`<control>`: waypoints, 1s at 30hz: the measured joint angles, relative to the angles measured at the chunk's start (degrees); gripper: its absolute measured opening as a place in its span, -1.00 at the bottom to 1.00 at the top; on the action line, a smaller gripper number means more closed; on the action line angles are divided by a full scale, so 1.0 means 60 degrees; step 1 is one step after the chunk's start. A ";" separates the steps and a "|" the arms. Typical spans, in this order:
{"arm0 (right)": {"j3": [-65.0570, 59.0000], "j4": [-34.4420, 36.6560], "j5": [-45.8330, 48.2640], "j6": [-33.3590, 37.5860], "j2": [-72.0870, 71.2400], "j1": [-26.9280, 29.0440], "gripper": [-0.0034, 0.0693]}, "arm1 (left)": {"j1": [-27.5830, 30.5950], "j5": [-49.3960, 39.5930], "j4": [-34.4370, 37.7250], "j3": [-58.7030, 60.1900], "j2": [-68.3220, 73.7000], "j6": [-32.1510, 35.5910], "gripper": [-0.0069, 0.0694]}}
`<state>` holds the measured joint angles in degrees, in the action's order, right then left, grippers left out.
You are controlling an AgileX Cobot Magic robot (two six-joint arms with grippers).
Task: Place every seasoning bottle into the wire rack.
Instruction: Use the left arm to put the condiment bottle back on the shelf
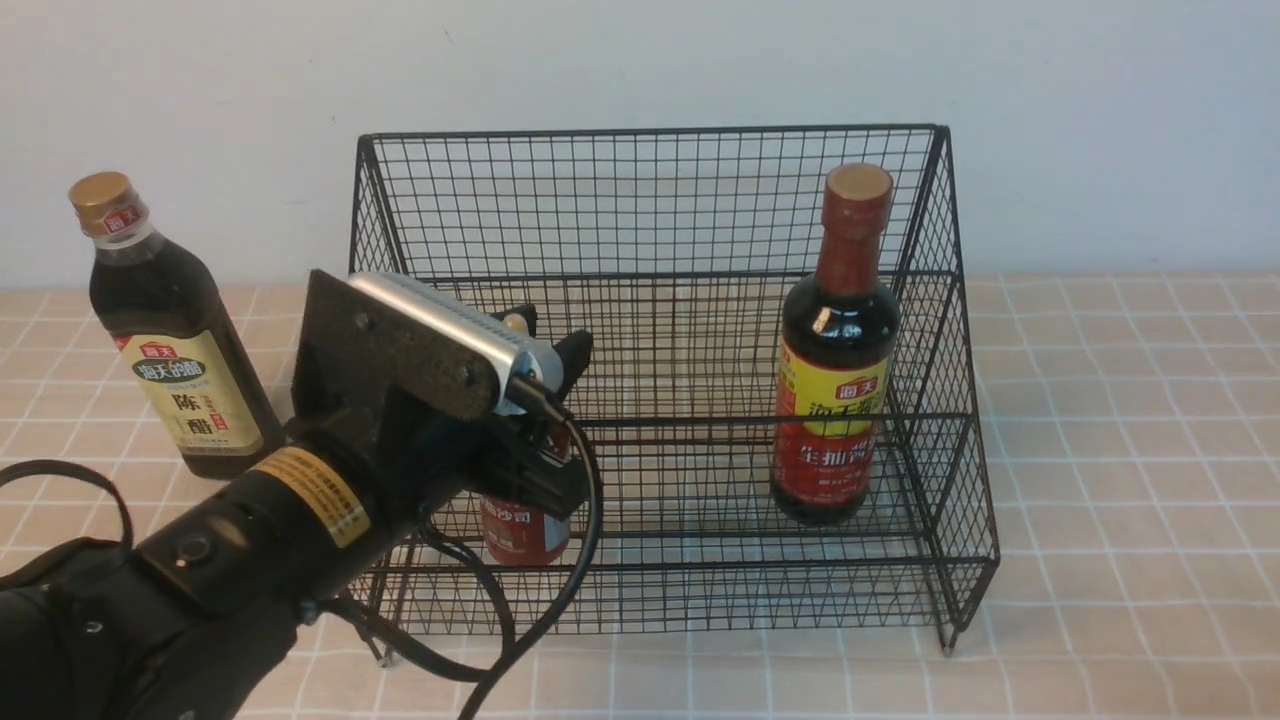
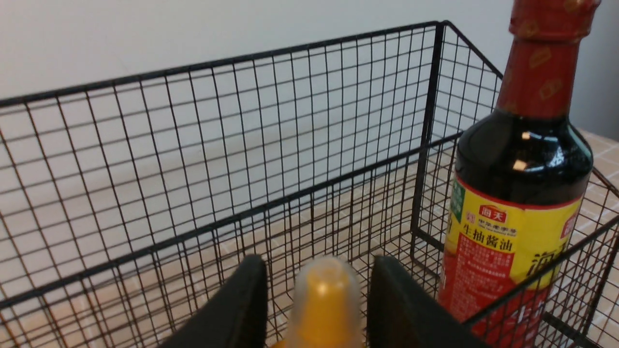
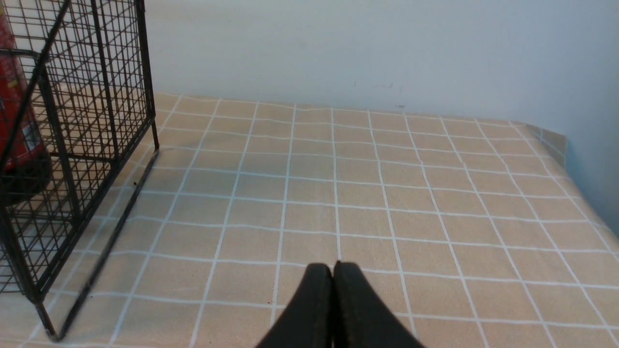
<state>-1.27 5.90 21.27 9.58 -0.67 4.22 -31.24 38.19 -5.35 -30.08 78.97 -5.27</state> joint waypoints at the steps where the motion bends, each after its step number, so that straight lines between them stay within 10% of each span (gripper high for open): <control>1: 0.0000 0.0000 0.0000 0.0000 0.0000 0.0000 -0.94 | 0.0001 -0.0028 0.0000 0.0001 0.0028 -0.0027 -0.17; 30: 0.0000 0.0000 0.0000 0.0000 0.0000 0.0000 -0.94 | -0.0045 -0.1761 0.0754 -0.0140 -0.0123 0.0045 0.17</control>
<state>-1.27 5.90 21.27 9.58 -0.67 4.22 -31.51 27.62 -0.82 -30.92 78.23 -5.00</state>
